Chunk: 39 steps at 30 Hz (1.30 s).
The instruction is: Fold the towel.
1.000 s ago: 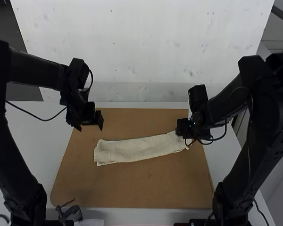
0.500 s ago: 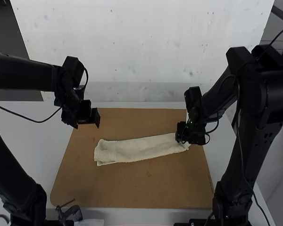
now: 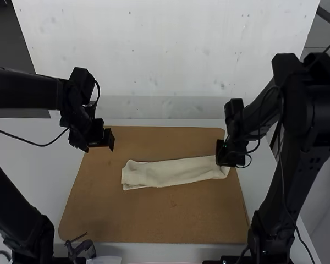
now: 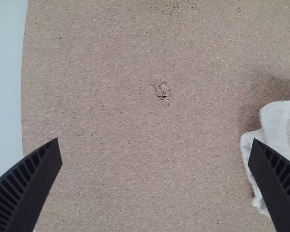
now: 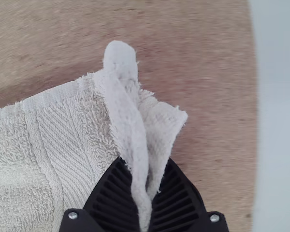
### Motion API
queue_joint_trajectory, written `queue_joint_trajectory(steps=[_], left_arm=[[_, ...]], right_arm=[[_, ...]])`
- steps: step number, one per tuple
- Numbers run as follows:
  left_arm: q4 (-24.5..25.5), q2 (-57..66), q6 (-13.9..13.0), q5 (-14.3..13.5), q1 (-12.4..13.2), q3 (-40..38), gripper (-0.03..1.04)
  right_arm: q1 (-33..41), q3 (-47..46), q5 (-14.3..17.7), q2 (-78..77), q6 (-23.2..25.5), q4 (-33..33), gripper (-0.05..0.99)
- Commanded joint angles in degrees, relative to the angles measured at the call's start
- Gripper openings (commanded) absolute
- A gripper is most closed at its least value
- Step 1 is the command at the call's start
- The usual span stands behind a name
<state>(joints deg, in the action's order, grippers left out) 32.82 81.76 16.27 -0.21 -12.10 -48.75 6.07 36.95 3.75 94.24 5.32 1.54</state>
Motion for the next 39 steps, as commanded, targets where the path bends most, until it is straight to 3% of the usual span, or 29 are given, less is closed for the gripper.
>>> queue_joint_trajectory(steps=[1, 10, 18, 24, 30, 39], left_arm=[[-0.7, -2.7, -0.9, -0.5, 1.1, 0.4, 1.01], [-1.2, -3.7, -1.0, -0.4, 1.4, 1.6, 1.01], [-1.4, -4.6, -1.2, -0.4, 2.3, 2.6, 1.01], [-2.1, -4.6, -2.1, -0.2, 3.3, 3.4, 1.01], [-2.3, -6.7, -2.5, 0.0, 4.0, 3.9, 1.01], [-2.3, -10.7, -3.0, 0.0, 5.8, 5.0, 1.01]], right_arm=[[-8.7, 1.7, 2.6, -2.9, -5.1, 0.7, 0.02], [-23.4, 7.1, 1.7, -1.8, -12.5, 1.9, 0.02], [-25.5, 13.1, 1.5, -4.0, -13.7, 9.1, 0.02], [-13.7, 11.0, 2.1, -10.9, -8.5, 12.7, 0.02], [4.5, 10.8, 8.8, -9.6, -0.2, 13.6, 0.02], [21.4, 16.0, 13.0, -2.9, 8.0, 16.5, 0.02]])
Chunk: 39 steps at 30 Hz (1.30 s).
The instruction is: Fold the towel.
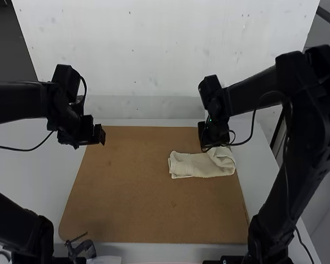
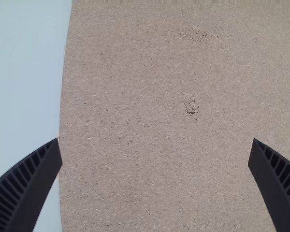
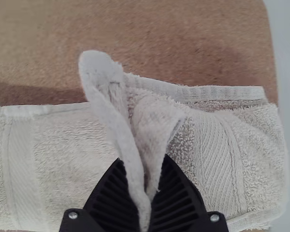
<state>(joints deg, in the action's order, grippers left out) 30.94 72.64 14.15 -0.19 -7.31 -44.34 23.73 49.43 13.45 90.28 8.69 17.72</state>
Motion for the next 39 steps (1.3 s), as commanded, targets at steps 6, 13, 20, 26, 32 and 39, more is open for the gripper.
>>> queue_joint_trajectory(steps=[6, 13, 20, 26, 32, 39], left_arm=[[-0.9, -1.6, -1.5, 0.1, 1.3, 1.4, 1.01], [-1.2, -1.4, -1.5, 0.3, 1.2, 1.9, 1.01], [-2.5, -0.8, -1.6, 0.3, 1.3, 2.9, 1.01], [-4.0, -0.8, -1.7, 0.3, 1.3, 3.6, 1.01], [-4.6, -0.7, -1.7, 0.4, 1.2, 3.5, 1.01], [-4.5, -1.5, -1.7, 0.4, 0.9, 3.9, 1.01]], right_arm=[[9.9, 7.3, 5.5, 3.9, 6.9, 2.0, 0.02], [13.8, 9.4, 6.7, 7.9, 8.4, 2.9, 0.02], [17.1, 9.8, 6.8, 10.4, 9.9, 2.1, 0.02], [18.4, 9.2, 5.6, 3.5, 9.8, 1.0, 0.78], [16.1, 9.0, 5.5, -2.3, 8.1, 1.4, 0.42], [12.3, 5.9, 6.3, 4.6, 6.3, 0.4, 0.02]])
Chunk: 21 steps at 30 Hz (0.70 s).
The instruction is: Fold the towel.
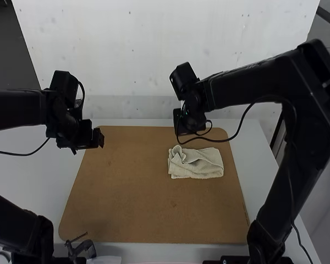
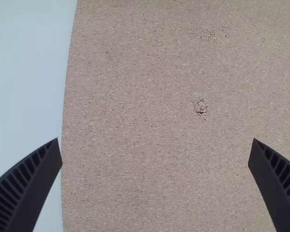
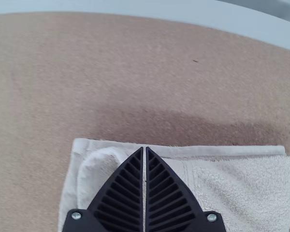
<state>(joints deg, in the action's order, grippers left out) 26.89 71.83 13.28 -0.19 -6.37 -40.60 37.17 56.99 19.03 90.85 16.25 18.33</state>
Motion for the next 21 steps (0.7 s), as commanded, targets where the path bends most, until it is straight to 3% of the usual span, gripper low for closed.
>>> queue_joint_trajectory(steps=[1, 10, 21], left_arm=[[-0.4, -0.7, -0.8, 0.4, 0.0, 0.2, 1.01], [-1.0, -1.5, -0.9, 0.3, 0.6, 1.3, 1.0], [-1.5, -2.2, -1.3, 0.6, 2.3, 2.3, 1.0]], right_arm=[[-1.4, -2.3, 0.8, 5.3, -1.7, -1.6, 0.02], [1.7, -3.1, 0.8, 9.9, -2.2, -5.8, 0.02], [8.8, -1.8, 0.3, 10.4, -0.5, -6.4, 0.02]])
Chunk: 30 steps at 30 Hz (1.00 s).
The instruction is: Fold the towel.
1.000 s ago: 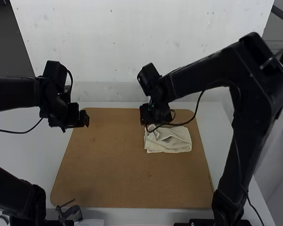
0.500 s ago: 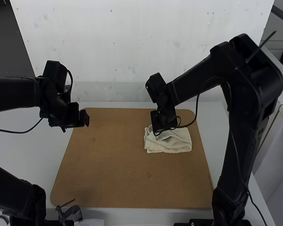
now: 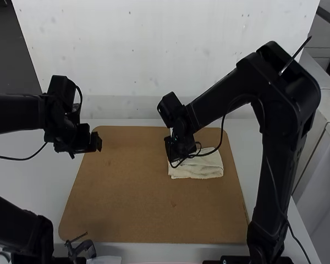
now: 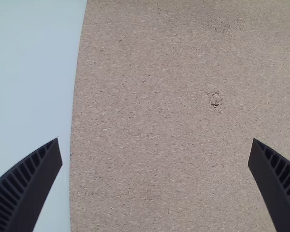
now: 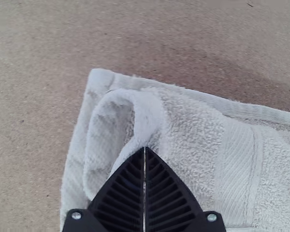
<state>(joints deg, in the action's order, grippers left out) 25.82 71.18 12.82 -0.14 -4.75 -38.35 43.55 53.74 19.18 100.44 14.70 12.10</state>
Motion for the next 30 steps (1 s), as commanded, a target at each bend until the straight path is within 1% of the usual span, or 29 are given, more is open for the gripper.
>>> queue_joint_trajectory(steps=[1, 6, 13, 17, 22, 23, 26, 27, 28, 29, 30], left_arm=[[-0.5, -1.6, -0.9, 0.7, 0.7, 0.0, 1.0], [-1.3, -1.3, -0.9, 0.8, 0.8, 0.1, 1.0], [-1.9, -0.6, -0.9, 0.8, 0.6, 0.3, 1.0], [-1.9, -0.8, -0.9, 0.8, 0.6, 0.3, 1.0], [-2.0, -1.5, -0.9, 0.8, 0.6, 0.3, 1.0], [-2.0, -1.6, -0.9, 0.9, 0.6, 0.2, 1.0], [-2.0, -2.1, -1.0, 1.5, 0.4, -0.1, 1.0], [-2.0, -2.3, -0.9, 1.7, 0.4, -0.2, 1.0], [-2.0, -2.4, -0.9, 1.7, 0.4, -0.4, 1.0], [-2.1, -2.6, -0.9, 1.7, 0.3, -0.4, 1.0], [-2.2, -2.9, -0.9, 1.7, 0.2, -0.4, 1.0]], right_arm=[[3.1, 1.5, 0.1, 0.9, 1.5, -0.1, 0.02], [5.2, 1.7, -0.1, 1.4, 1.8, -0.1, 0.02], [4.7, 1.9, -0.5, 1.2, 1.9, 0.1, 0.02], [3.3, 1.9, -0.4, -1.3, 1.6, 0.4, 0.02], [-0.7, 2.1, 0.1, -8.4, -0.3, 0.4, 0.03], [-2.0, 2.2, 0.2, -9.9, -0.8, 0.4, 0.12], [-6.2, 2.3, 0.0, -13.3, -2.6, 0.5, 0.64], [-7.5, 2.1, -0.1, -14.2, -3.3, 0.5, 0.78], [-9.3, 1.8, -0.2, -15.0, -3.6, 0.5, 0.88], [-11.0, 1.3, -0.2, -15.8, -4.5, 0.2, 0.91], [-13.1, 0.6, -0.2, -16.8, -5.2, -0.6, 0.91]])
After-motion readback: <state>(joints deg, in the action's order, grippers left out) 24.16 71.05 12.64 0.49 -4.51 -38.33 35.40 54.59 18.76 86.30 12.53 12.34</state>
